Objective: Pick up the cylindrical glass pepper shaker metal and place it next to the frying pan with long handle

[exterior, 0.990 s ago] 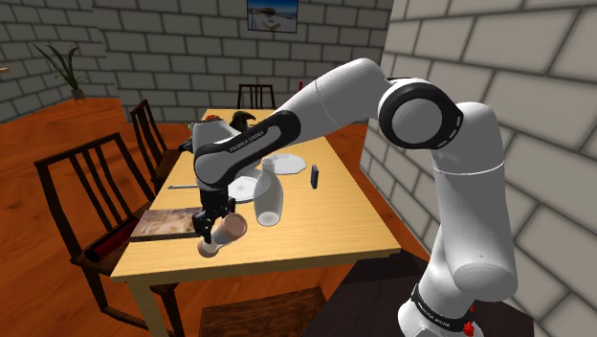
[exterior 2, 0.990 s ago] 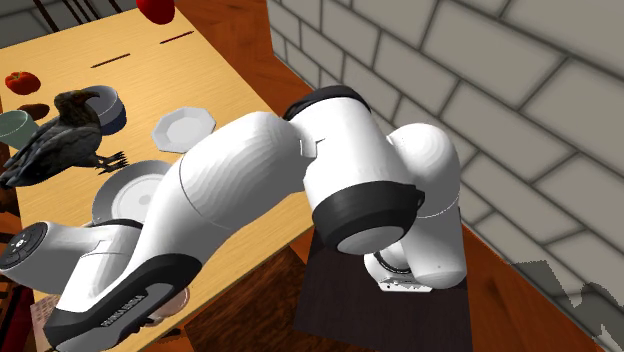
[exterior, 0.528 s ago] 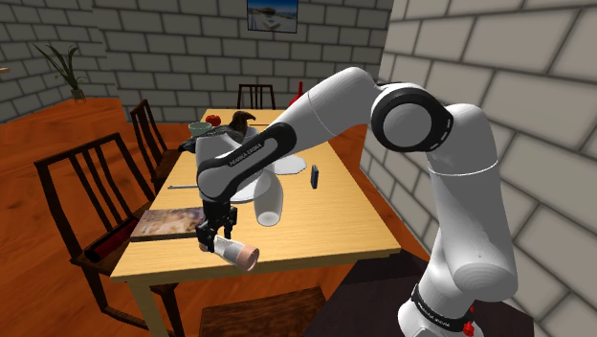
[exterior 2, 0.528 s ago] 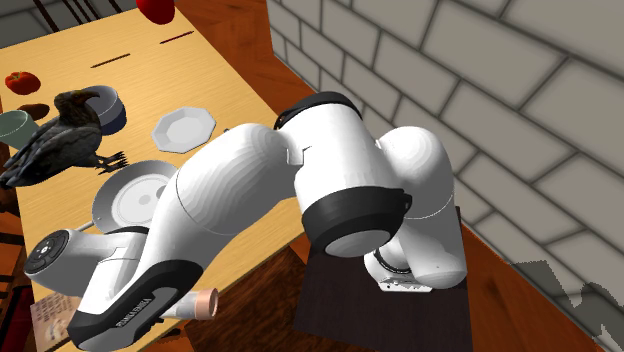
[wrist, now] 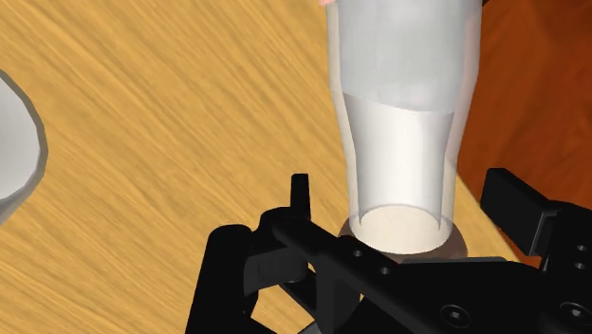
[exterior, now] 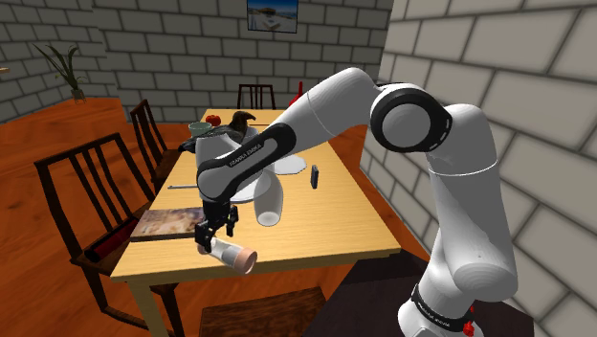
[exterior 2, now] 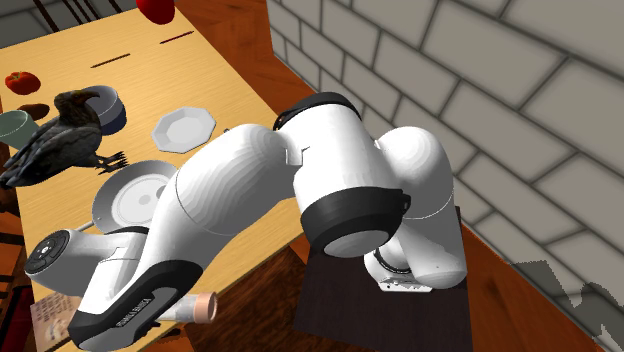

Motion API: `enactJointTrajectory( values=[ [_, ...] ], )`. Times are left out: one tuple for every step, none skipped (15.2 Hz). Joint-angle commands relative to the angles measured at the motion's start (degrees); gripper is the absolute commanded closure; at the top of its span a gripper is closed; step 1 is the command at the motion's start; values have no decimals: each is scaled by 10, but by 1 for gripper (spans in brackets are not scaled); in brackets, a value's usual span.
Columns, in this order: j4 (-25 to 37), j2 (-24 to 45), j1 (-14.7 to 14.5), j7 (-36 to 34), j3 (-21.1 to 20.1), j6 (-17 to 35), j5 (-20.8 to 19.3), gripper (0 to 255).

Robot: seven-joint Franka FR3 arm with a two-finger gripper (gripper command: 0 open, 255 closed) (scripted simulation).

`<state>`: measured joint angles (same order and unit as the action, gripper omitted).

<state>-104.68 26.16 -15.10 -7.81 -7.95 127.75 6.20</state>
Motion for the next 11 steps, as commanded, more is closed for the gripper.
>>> enactJointTrajectory(
  values=[
    [0, 0, 0, 0, 0, 0, 0, 0],
    [0, 0, 0, 0, 0, 0, 0, 0],
    [0, 0, 0, 0, 0, 0, 0, 0],
    [6, -10, 2, 0, 0, -16, 0, 0],
    [12, -19, 3, 0, 0, -32, 0, 0],
    [19, -28, 5, 0, 1, -48, 1, 0],
    [26, -35, 6, 0, 1, -61, 1, 0],
    [26, -35, 6, 0, 1, -61, 1, 0],
    [26, -35, 6, 0, 1, -61, 1, 0],
    [26, -35, 6, 0, 1, -61, 1, 0],
    [26, -35, 6, 0, 1, -61, 1, 0]
  ],
)
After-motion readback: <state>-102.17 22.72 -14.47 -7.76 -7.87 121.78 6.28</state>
